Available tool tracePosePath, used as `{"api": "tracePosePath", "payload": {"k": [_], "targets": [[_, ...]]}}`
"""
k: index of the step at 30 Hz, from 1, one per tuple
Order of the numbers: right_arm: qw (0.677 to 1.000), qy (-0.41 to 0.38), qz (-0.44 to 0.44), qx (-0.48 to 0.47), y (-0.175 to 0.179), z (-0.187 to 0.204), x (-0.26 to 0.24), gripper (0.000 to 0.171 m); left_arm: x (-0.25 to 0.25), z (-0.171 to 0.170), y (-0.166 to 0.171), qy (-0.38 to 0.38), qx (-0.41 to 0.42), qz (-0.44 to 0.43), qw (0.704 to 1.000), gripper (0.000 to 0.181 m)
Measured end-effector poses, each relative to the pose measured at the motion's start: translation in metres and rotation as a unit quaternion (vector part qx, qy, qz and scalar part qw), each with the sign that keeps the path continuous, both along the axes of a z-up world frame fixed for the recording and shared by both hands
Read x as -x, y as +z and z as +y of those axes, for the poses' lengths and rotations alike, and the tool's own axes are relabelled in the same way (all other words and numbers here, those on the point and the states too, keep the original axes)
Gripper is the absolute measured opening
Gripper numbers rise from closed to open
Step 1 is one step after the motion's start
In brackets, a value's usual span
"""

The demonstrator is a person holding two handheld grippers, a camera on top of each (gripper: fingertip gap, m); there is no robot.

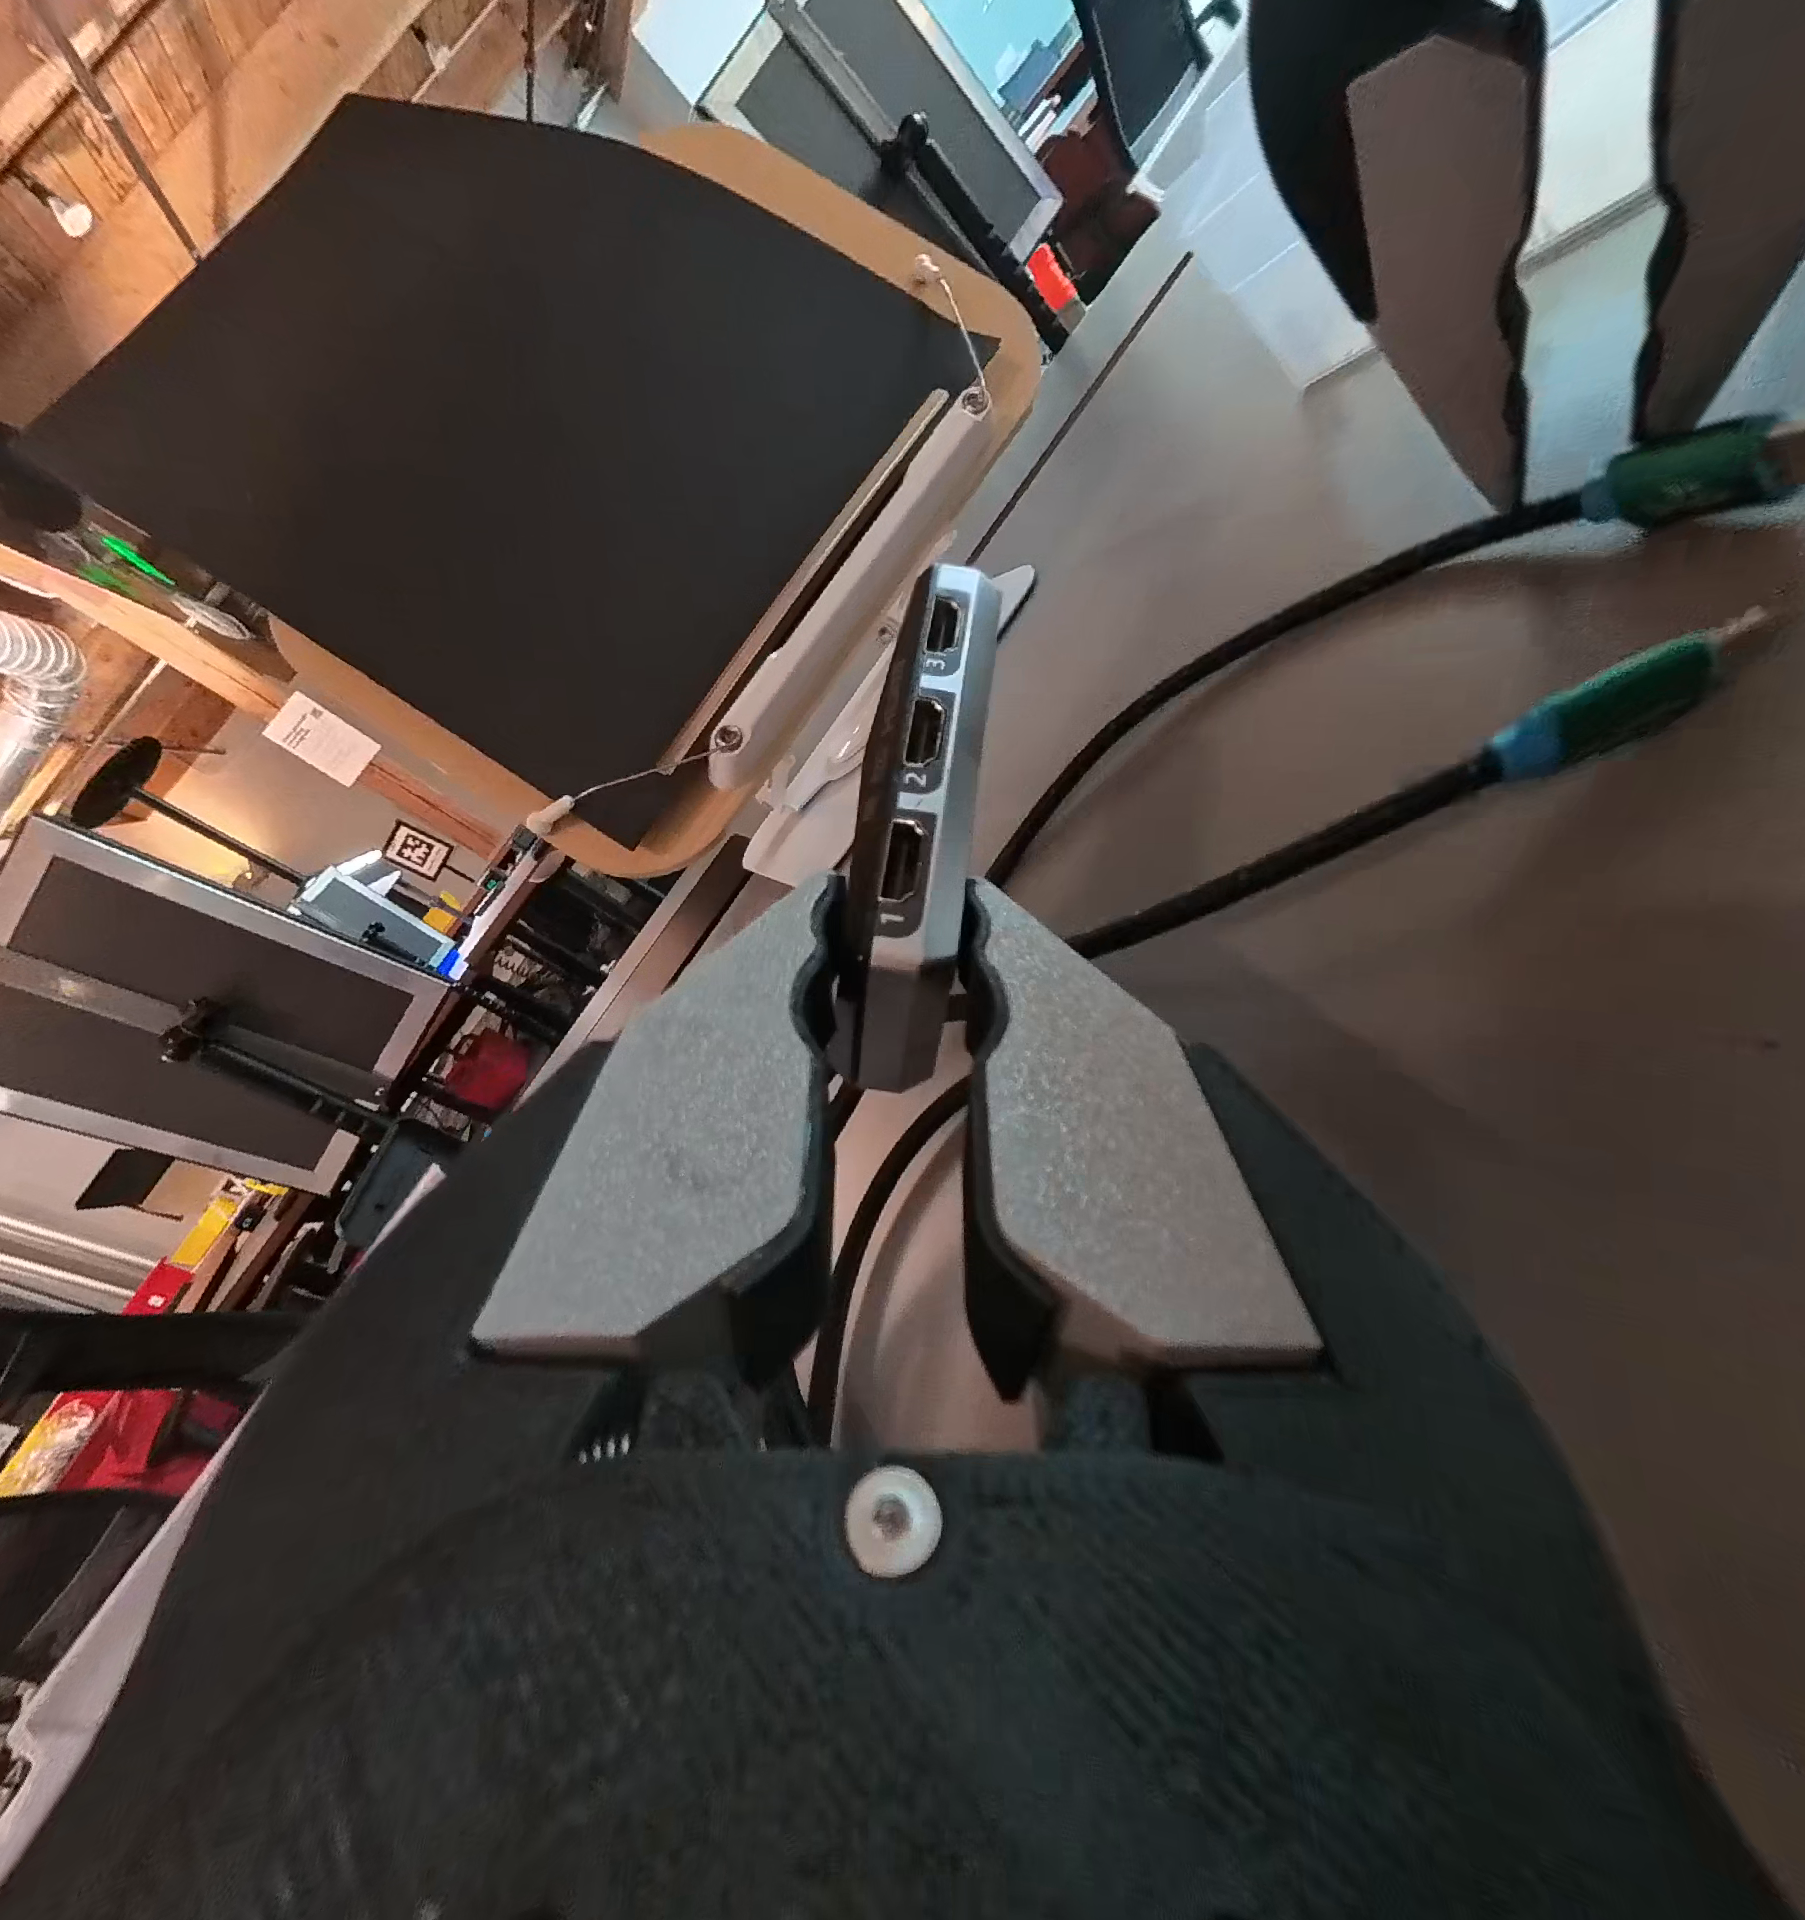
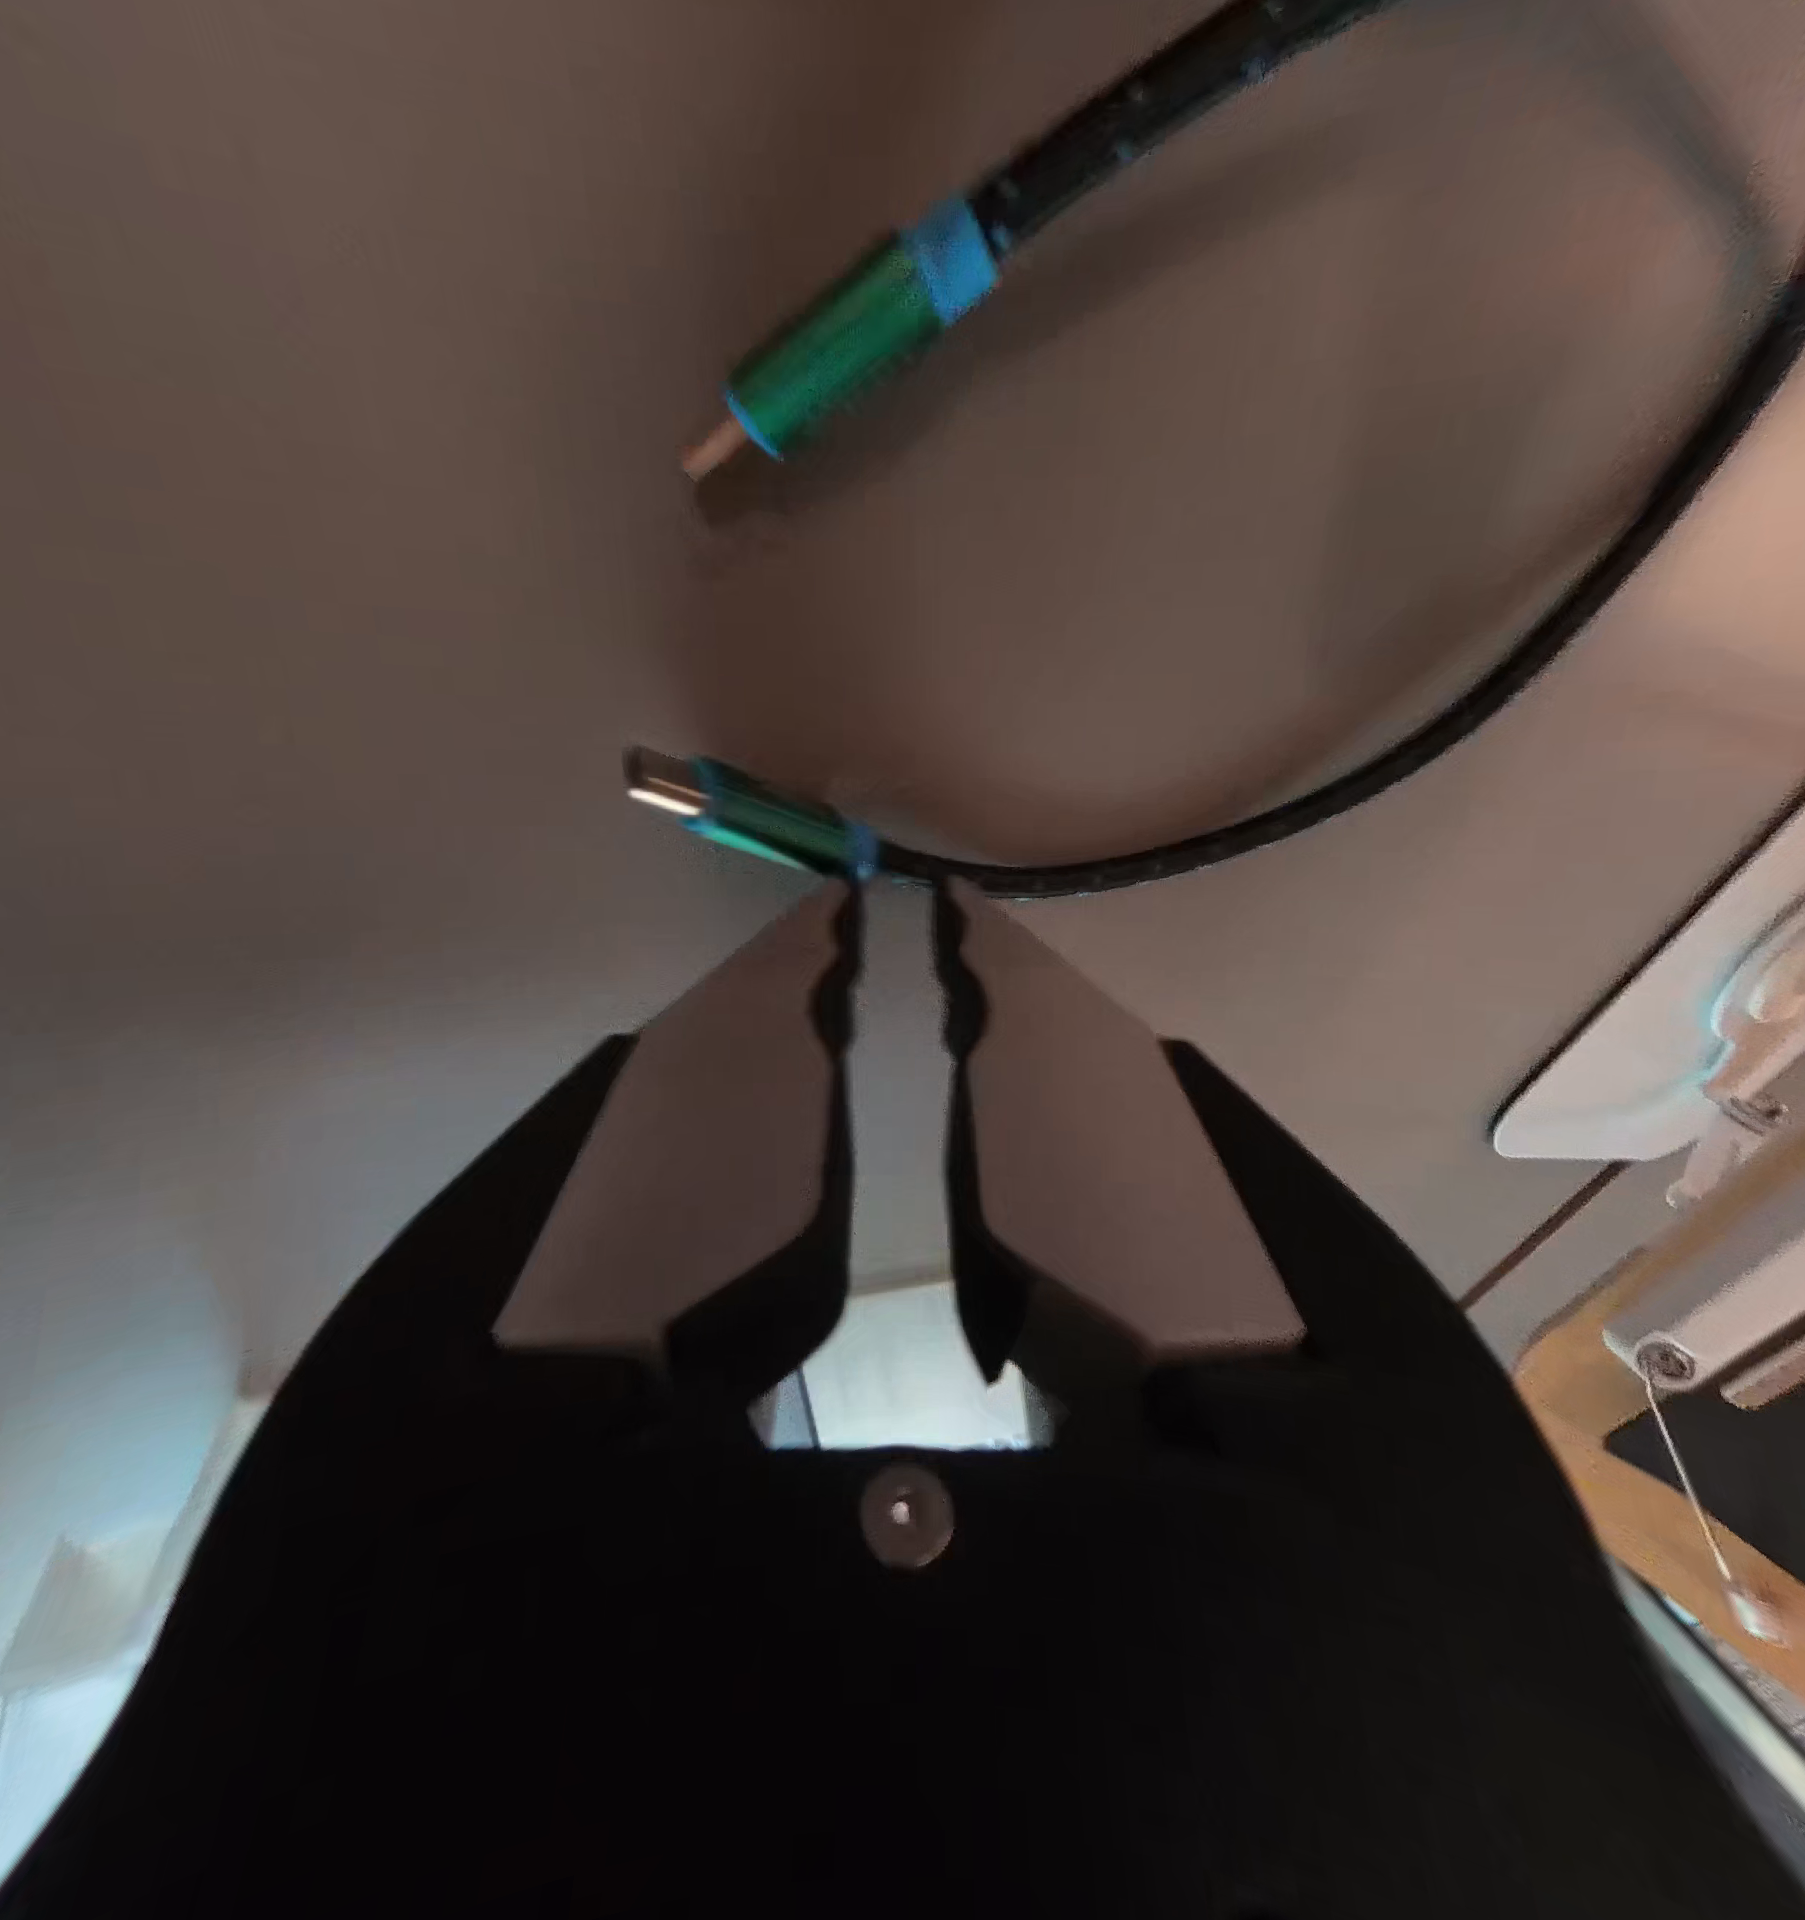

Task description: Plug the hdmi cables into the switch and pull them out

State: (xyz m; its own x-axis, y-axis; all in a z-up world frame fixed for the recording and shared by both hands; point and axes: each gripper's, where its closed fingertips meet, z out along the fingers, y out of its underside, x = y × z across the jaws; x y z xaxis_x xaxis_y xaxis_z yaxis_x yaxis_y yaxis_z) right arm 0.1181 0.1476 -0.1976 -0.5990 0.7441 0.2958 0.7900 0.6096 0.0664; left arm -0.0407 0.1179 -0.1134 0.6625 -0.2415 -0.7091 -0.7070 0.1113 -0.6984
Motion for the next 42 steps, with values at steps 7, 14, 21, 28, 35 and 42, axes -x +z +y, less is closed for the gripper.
{"api": "tracePosePath", "payload": {"k": [7, 14, 21, 28, 35, 42], "targets": [[0.95, -0.302, 0.008, -0.079, -0.006, 0.031, -0.031, 0.0, 0.012, 0.002, 0.003, 0.026, 0.001, -0.027, 0.999, 0.019], [0.992, -0.088, 0.08, 0.041, 0.028, -0.037, 0.008, 0.034, 0.009, 0.001, 0.002, 0.024, 0.001, -0.019, 1.0, 0.019], [0.999, 0.028, -0.021, 0.009, 0.009, -0.028, 0.013, 0.041, 0.007, -0.001, 0.003, 0.016, -0.003, -0.016, 1.0, 0.019], [0.992, 0.069, -0.1, 0.015, -0.003, -0.019, 0.015, 0.035, 0.007, 0.001, 0.003, 0.016, -0.001, -0.011, 1.0, 0.019], [0.987, 0.024, -0.134, 0.089, -0.006, -0.022, 0.019, 0.018, 0.015, 0.003, 0.006, 0.032, 0.0, -0.036, 0.999, 0.019], [0.941, -0.326, 0.026, 0.085, -0.004, 0.012, 0.031, 0.009, 0.016, 0.003, 0.007, 0.038, -0.001, -0.036, 0.999, 0.019]]}}
